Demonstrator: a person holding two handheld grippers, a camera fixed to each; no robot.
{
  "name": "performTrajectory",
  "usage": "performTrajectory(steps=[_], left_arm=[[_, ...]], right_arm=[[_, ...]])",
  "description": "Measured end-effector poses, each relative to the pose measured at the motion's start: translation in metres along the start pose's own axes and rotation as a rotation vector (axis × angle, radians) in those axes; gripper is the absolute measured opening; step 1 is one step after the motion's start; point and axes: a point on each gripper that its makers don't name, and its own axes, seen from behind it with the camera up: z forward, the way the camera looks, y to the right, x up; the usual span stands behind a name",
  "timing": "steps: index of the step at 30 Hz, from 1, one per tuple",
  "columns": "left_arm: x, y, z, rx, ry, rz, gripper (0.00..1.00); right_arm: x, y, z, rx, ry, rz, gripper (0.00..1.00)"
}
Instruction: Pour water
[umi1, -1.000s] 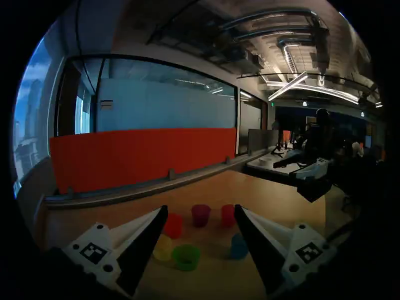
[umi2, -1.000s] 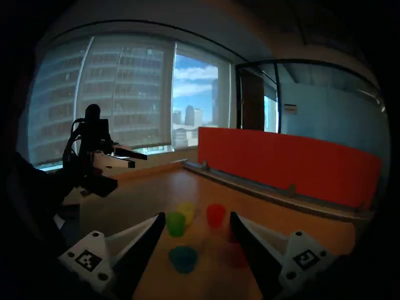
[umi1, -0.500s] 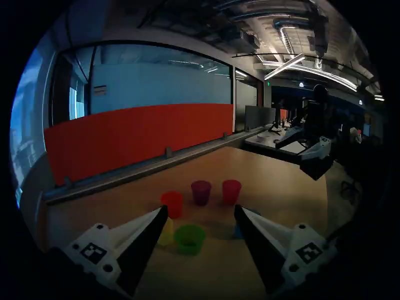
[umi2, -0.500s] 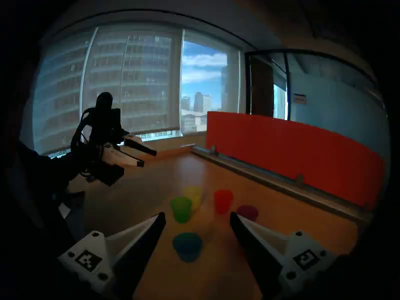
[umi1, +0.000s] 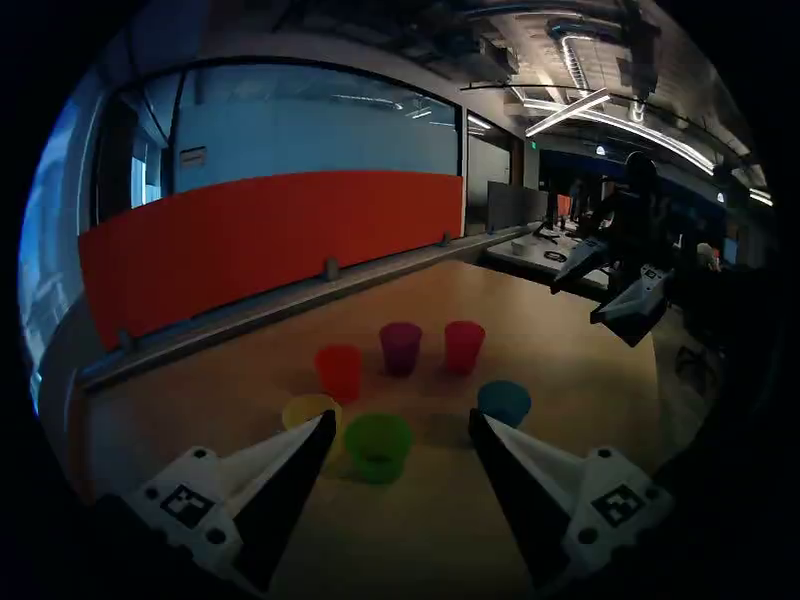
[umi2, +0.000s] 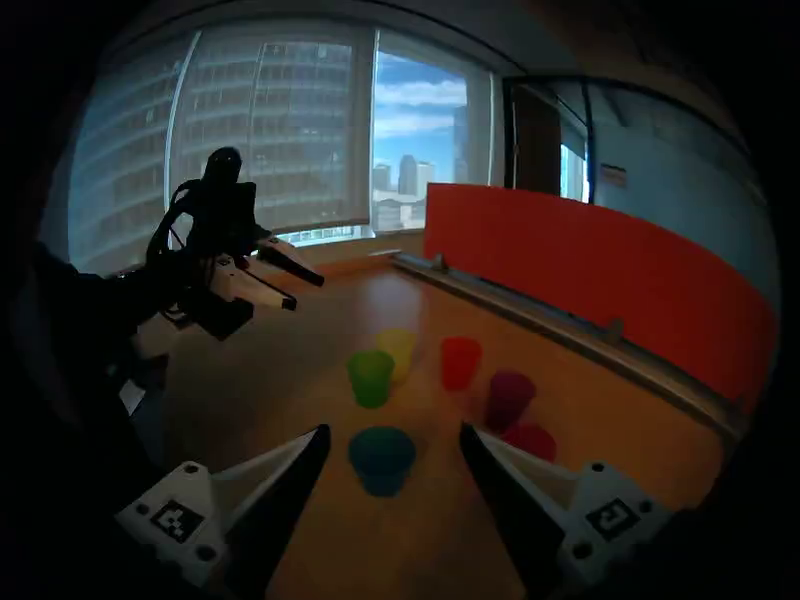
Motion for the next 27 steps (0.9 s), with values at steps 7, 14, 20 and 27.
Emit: performTrajectory(steps=[7,14,20,27], left_arm=[[-0.024,-0.001,0.01,-0.008,-0.04,0.001,0.99],[-0.046,0.0,0.019,-0.017,-0.078,0.005,0.99],[-0.059,0.0,0.023,-0.02,-0.103,0.012,0.99],[-0.067,-0.002,0.025,-0.011,-0.118,0.021,0.98]], right_arm=[[-0.024,-0.003,0.01,0.005,-0.037,0.012,1.0],[-0.042,-0.007,0.021,0.01,-0.068,0.009,1.0],[-0.053,-0.009,0.029,0.013,-0.08,0.016,1.0],[-0.065,-0.007,0.041,0.013,-0.097,0.025,1.0]])
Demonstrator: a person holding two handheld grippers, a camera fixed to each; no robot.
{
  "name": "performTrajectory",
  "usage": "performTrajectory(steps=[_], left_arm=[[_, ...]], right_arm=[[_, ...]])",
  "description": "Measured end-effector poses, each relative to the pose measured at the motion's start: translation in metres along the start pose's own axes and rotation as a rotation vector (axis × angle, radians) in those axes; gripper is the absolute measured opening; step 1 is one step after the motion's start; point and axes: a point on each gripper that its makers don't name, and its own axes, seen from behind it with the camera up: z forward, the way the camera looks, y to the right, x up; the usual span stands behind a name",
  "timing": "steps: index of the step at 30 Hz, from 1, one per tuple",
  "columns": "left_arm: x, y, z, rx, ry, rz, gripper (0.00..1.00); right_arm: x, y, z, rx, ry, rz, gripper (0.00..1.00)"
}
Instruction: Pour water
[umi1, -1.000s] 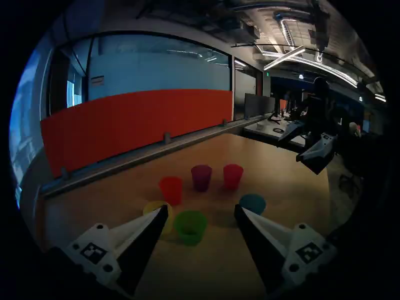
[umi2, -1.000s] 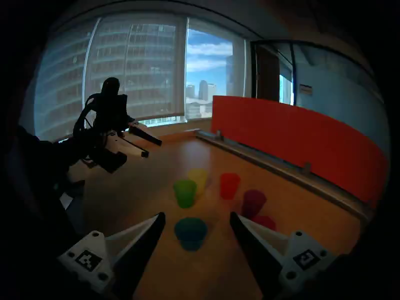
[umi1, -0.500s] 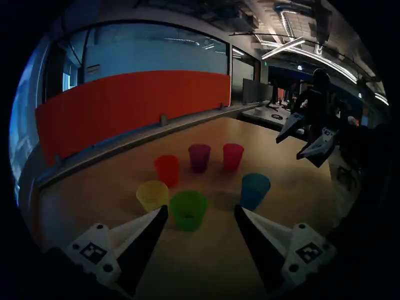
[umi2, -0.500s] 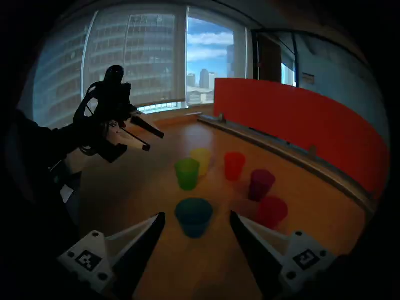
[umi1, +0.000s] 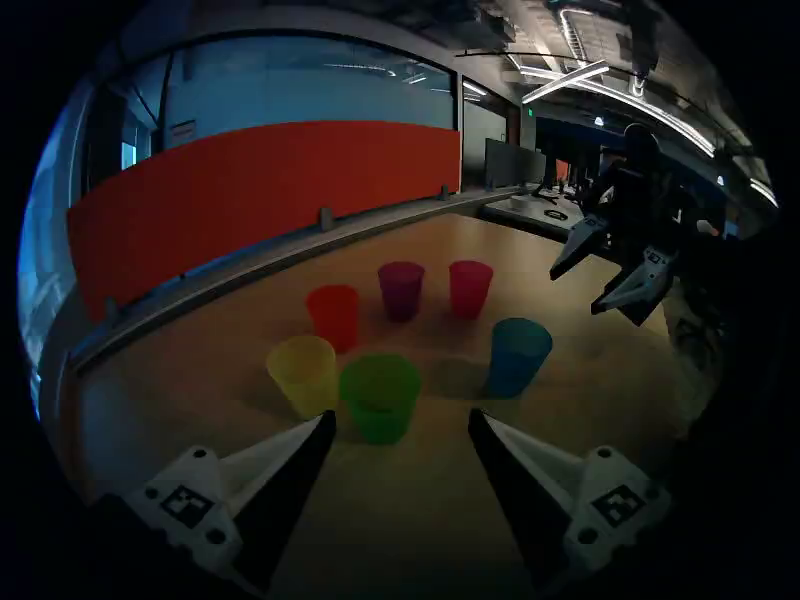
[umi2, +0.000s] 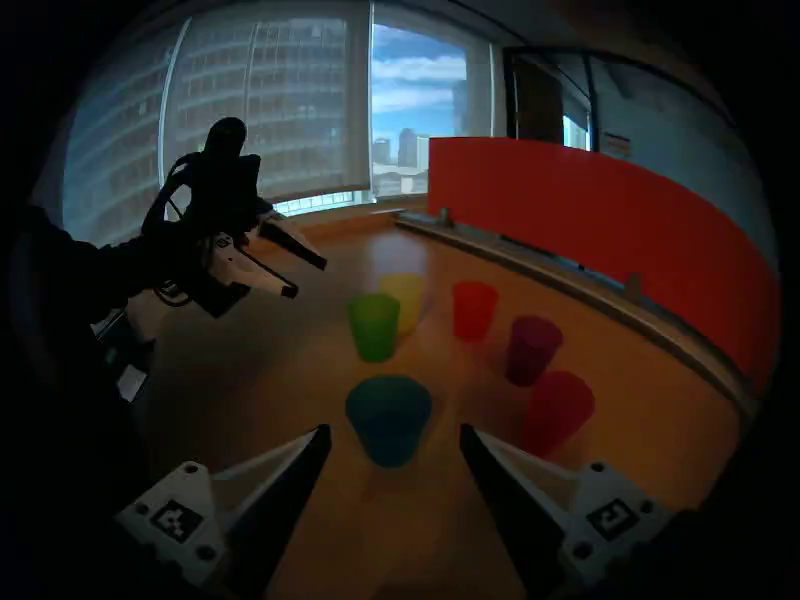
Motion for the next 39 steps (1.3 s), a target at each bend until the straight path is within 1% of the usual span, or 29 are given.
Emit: performTrajectory(steps=[9,18,24,30,39], left_arm=[[-0.005,-0.006,0.004,0.015,0.001,-0.013,0.99],[-0.007,-0.008,0.007,0.014,-0.004,-0.014,0.99],[-0.009,-0.009,0.006,0.016,-0.004,-0.021,0.98],[-0.012,-0.011,0.004,0.021,-0.008,-0.021,0.99],[-0.014,-0.012,0.002,0.022,-0.009,-0.023,0.98]], right_arm=[[-0.016,-0.002,0.028,0.019,-0.025,-0.001,1.0],[-0.031,-0.002,0.057,0.032,-0.053,-0.011,1.0],[-0.033,-0.001,0.074,0.039,-0.063,-0.025,1.0],[-0.032,-0.001,0.089,0.046,-0.061,-0.022,1.0],[-0.028,-0.003,0.104,0.059,-0.054,-0.018,0.99]])
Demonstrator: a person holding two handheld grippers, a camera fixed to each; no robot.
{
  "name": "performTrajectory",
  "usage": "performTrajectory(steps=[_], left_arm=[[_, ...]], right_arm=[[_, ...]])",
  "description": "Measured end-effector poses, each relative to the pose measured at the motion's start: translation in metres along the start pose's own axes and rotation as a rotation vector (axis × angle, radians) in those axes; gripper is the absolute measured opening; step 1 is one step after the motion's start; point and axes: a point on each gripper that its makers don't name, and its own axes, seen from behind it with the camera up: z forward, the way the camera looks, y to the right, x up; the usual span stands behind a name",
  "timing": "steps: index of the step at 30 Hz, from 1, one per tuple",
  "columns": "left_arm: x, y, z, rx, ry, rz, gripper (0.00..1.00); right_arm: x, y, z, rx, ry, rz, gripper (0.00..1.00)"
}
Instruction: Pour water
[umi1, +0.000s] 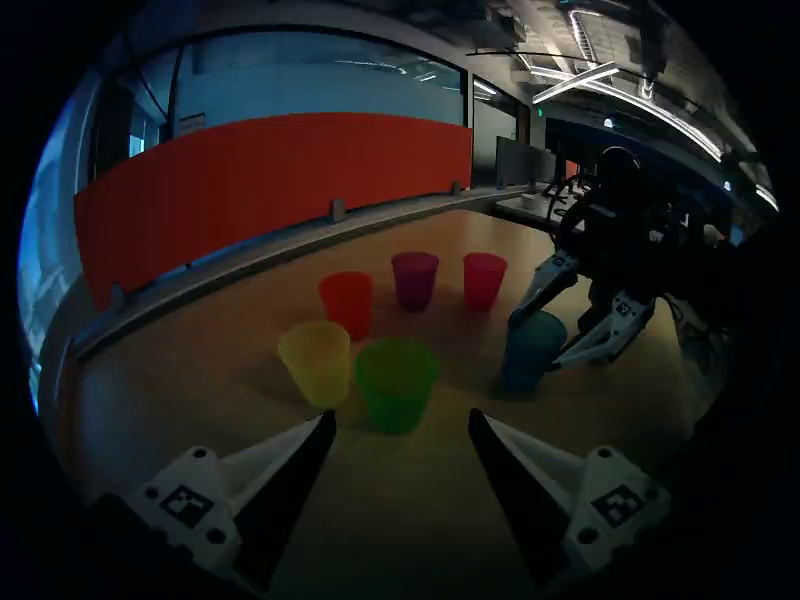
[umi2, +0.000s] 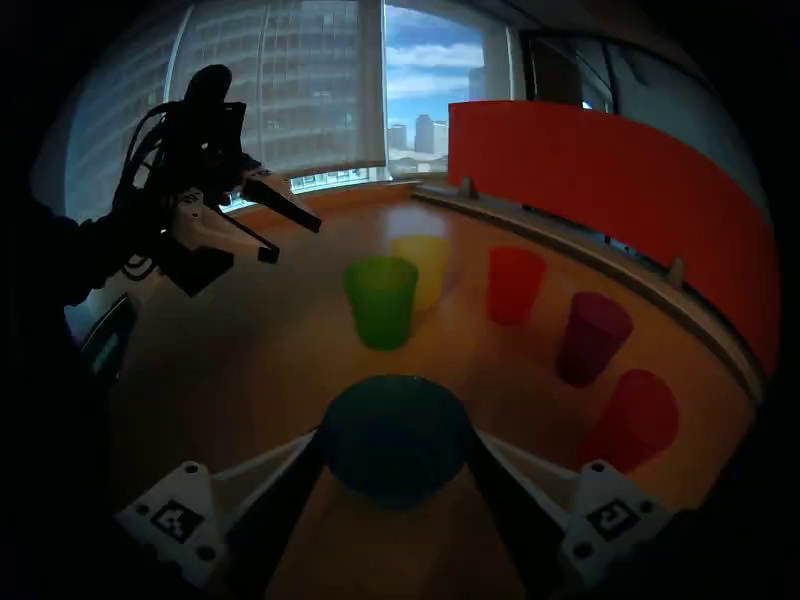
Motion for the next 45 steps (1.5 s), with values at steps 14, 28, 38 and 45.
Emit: performTrajectory(steps=[14,28,38,45], left_arm=[[0.002,0.003,0.002,-0.006,-0.002,0.003,0.98],[-0.002,0.005,0.019,-0.024,-0.015,-0.005,0.99],[-0.009,-0.003,0.034,-0.024,-0.041,-0.011,0.99],[-0.016,-0.006,0.047,-0.029,-0.062,-0.017,0.99]], right_arm=[[0.001,-0.002,-0.003,0.008,0.012,0.001,0.9],[0.046,0.002,-0.047,-0.014,0.114,0.01,0.9],[0.07,0.007,-0.08,-0.045,0.168,-0.001,0.9],[0.084,0.01,-0.097,-0.068,0.21,-0.002,0.9]])
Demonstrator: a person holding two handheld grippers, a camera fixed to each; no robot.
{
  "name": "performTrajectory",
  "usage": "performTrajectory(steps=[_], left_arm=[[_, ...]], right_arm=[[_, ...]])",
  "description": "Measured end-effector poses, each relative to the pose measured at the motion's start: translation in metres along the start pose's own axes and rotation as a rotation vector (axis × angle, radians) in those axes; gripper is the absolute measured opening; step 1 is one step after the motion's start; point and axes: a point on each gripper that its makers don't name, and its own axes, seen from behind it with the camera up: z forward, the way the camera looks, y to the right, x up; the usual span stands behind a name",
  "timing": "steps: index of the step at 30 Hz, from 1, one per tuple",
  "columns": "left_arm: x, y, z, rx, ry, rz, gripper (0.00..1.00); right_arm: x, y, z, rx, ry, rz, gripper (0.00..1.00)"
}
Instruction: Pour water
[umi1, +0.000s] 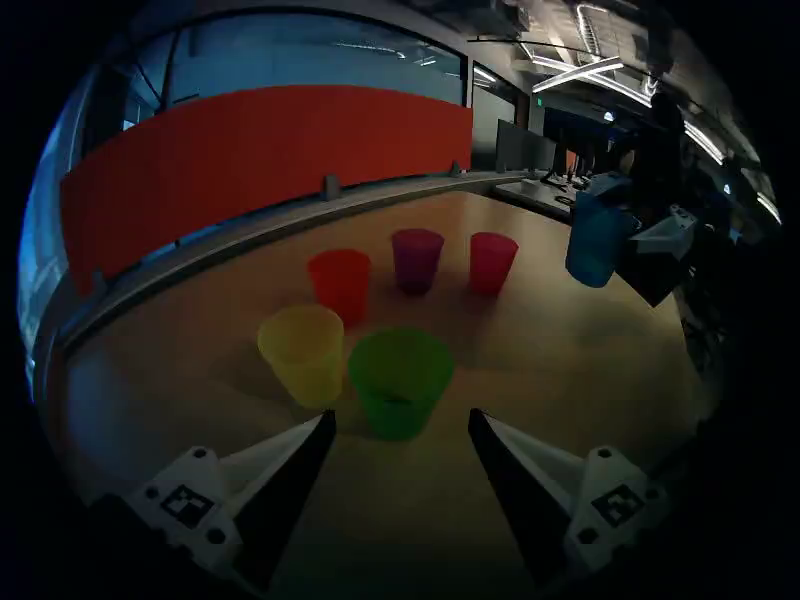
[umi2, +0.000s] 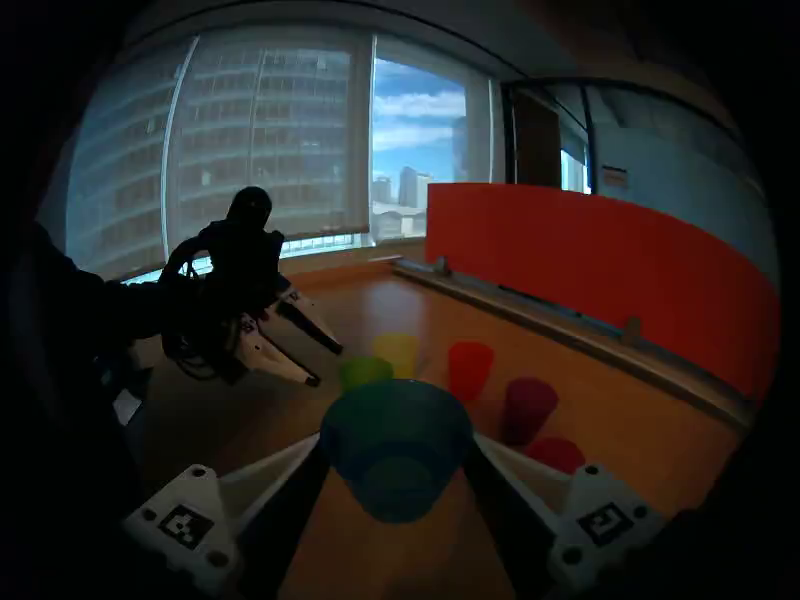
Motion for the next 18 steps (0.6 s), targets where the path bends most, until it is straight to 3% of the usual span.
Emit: performTrajectory(steps=[6,18], left_arm=[[-0.005,-0.005,0.013,0.001,-0.024,0.011,0.99],[-0.003,-0.002,0.039,-0.028,-0.037,0.027,0.99]], right_arm=[[0.007,0.003,-0.009,-0.017,0.017,-0.008,0.9],[0.014,0.01,-0.024,-0.047,0.034,-0.008,0.9]])
